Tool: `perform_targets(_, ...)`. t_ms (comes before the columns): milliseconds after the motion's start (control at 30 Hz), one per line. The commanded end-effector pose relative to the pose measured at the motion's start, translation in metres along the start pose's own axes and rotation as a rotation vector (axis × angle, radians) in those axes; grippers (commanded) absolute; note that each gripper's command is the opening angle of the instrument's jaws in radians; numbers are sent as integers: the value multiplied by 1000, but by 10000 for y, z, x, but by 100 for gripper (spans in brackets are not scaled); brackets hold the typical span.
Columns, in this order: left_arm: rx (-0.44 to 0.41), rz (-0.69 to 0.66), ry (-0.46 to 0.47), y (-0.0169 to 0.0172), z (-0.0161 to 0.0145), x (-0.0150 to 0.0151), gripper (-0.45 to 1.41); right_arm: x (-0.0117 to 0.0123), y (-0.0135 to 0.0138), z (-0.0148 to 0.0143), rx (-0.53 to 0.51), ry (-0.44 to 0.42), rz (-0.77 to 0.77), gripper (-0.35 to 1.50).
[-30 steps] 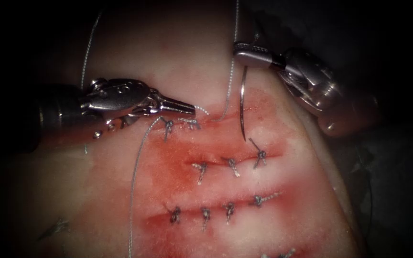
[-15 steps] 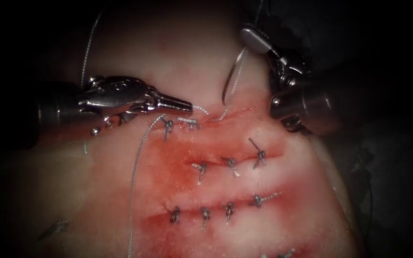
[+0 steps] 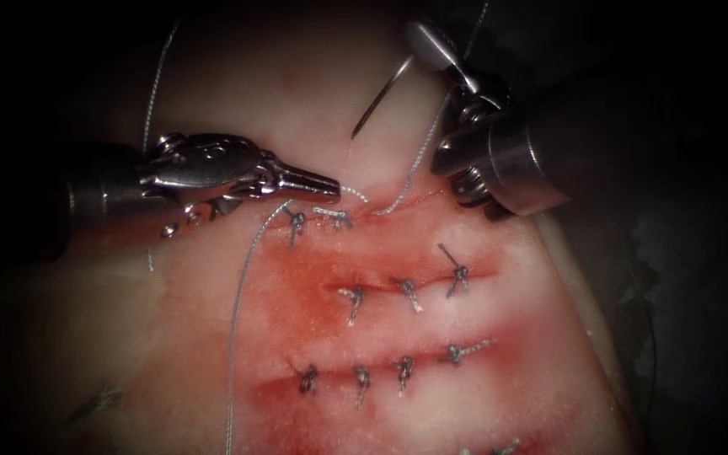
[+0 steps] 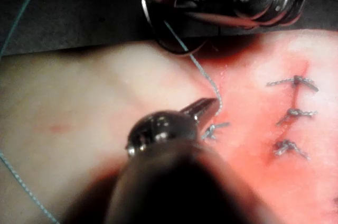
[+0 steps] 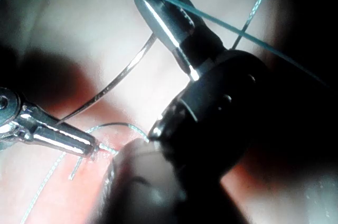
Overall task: Wound Closure
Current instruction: Mistakenly stopped early
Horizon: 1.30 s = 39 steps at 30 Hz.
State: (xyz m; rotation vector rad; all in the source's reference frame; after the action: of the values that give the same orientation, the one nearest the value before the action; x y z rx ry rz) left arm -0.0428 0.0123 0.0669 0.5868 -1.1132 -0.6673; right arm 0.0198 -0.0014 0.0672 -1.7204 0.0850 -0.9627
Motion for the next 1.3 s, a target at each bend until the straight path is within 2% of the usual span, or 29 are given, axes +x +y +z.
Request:
perform_targets(33,0,3,-3,5,7,-4,-6,8,0,3,-2,-1,2,-35)
perform_targets(1300,0,3,-3,5,7,-4,-6,8,0,3,-2,-1,2,-35)
